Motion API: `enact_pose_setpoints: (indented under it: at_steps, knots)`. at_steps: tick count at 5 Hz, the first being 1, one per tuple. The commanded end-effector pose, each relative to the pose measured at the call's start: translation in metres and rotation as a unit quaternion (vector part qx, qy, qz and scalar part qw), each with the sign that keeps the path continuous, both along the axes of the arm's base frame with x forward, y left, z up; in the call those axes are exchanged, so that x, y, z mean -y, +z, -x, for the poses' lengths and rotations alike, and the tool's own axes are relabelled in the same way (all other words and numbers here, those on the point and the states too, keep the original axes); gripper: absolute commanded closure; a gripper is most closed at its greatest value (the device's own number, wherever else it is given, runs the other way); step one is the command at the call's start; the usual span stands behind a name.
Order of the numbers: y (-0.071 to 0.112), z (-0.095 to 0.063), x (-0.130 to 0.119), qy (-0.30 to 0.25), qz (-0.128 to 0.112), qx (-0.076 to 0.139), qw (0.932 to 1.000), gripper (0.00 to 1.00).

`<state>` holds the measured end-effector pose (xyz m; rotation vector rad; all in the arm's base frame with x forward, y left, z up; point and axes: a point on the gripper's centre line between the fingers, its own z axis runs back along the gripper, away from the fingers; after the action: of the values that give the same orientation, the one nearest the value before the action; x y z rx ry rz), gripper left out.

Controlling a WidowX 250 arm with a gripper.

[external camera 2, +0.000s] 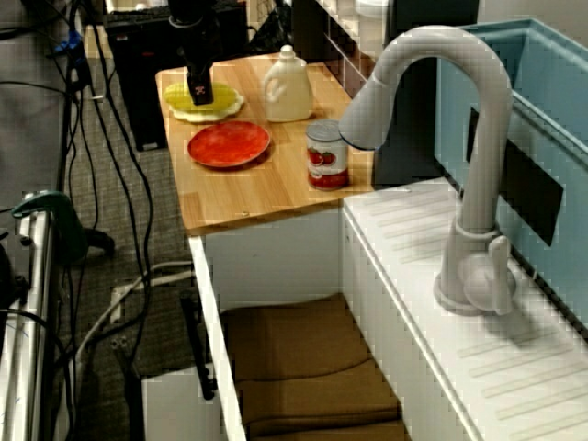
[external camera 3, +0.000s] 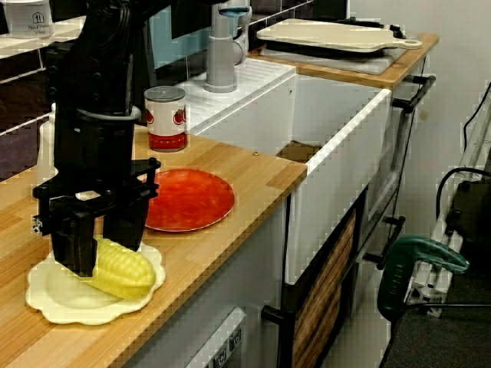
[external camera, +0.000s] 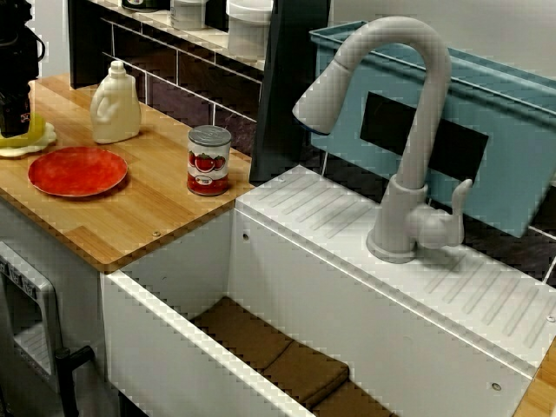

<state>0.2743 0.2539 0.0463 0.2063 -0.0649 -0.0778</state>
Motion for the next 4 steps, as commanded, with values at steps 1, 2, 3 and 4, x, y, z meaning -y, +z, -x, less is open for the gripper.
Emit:
enact_pose_setpoints:
  at_steps: [1,2,3,4]
  knots:
    - [0.054,0.002,0.009,-0.005,-0.013,0.03,0.9994,1.0]
    - [0.068,0.005,0.023,-0.021,-0.005,0.031,0.9993,1.0]
    - [0.077,0.006,0.039,-0.036,-0.001,0.033,0.9988,1.0]
    - [0.078,0.009,0.056,-0.043,-0.007,0.042,0.9982,1.0]
